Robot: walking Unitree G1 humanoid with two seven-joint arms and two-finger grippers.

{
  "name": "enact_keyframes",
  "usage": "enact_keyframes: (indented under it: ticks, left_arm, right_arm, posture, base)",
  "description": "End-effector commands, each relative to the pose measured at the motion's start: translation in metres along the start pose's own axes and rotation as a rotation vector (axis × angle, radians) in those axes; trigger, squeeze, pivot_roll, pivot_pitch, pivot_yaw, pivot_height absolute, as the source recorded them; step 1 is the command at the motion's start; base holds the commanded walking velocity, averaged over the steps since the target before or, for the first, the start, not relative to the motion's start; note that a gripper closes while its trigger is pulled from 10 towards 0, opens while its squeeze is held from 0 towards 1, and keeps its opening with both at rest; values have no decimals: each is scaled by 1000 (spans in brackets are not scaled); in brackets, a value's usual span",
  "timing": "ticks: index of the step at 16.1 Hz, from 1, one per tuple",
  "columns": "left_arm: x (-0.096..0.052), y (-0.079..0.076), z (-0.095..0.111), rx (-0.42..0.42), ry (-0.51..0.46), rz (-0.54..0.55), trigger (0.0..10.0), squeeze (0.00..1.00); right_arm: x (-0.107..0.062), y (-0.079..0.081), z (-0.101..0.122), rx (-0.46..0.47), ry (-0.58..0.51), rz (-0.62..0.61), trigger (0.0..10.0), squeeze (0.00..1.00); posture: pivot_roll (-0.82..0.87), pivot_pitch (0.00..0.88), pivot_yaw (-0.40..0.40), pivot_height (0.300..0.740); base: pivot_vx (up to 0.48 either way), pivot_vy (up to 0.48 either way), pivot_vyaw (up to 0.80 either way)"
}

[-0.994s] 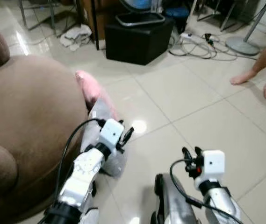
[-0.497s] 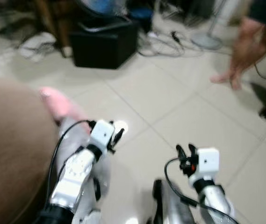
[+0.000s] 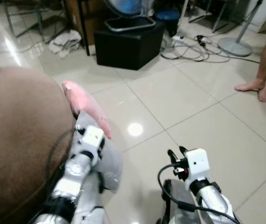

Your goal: Move the pillow to the sofa from floor

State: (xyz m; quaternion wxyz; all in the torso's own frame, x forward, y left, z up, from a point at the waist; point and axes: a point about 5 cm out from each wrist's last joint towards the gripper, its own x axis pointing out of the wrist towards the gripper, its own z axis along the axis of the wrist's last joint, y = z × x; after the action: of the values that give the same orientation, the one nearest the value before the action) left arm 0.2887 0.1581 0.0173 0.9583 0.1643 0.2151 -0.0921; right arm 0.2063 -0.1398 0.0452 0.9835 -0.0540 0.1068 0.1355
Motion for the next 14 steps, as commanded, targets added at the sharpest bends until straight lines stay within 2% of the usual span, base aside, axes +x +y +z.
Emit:
enact_keyframes:
  ticks: [1, 3, 5, 7, 8, 10, 11, 14]
  left_arm:
    - [5, -2, -1, 31, 25, 2, 10000, 0]
    - [13, -1, -2, 49, 86, 23, 10000, 0]
    - [18, 7, -3, 89, 136, 80, 10000, 0]
    - [22, 31, 4, 86, 155, 239, 10000, 0]
    - [22, 36, 6, 108, 151, 257, 10000, 0]
    - [22, 43, 5, 165, 176, 268, 10000, 714]
    - [21, 52, 3, 197, 194, 302, 10000, 1000]
    - [19, 67, 7, 263, 187, 368, 10000, 1000]
  right_arm:
    - [-1, 0, -3, -9, 22, 5, 10000, 0]
    - [1, 1, 1, -27, 20, 25, 10000, 0]
    - [0, 2, 5, -55, 18, 44, 10000, 0]
    - [-7, 2, 11, -61, 17, 56, 10000, 0]
    - [-9, 2, 11, -62, 19, 59, 10000, 0]
    - [-14, 2, 13, -68, 28, 68, 10000, 0]
    - [-15, 3, 17, -68, 24, 74, 10000, 0]
    - [-18, 3, 30, -67, -11, 101, 10000, 0]
  posture:
    - [-10, 133, -99, 545]
    - [-40, 162, -96, 545]
    - [-92, 200, -87, 545]
    - [-133, 237, -84, 545]
    - [-149, 252, -83, 545]
    - [-174, 277, -78, 545]
    - [-194, 298, -79, 545]
    - [-228, 317, -86, 545]
  base:
    - [0, 0, 0]
    - [0, 0, 0]
    - [0, 0, 0]
    - [0, 0, 0]
    - [0, 0, 0]
    - [0, 0, 0]
    - [0, 0, 0]
    - [0, 0, 0]
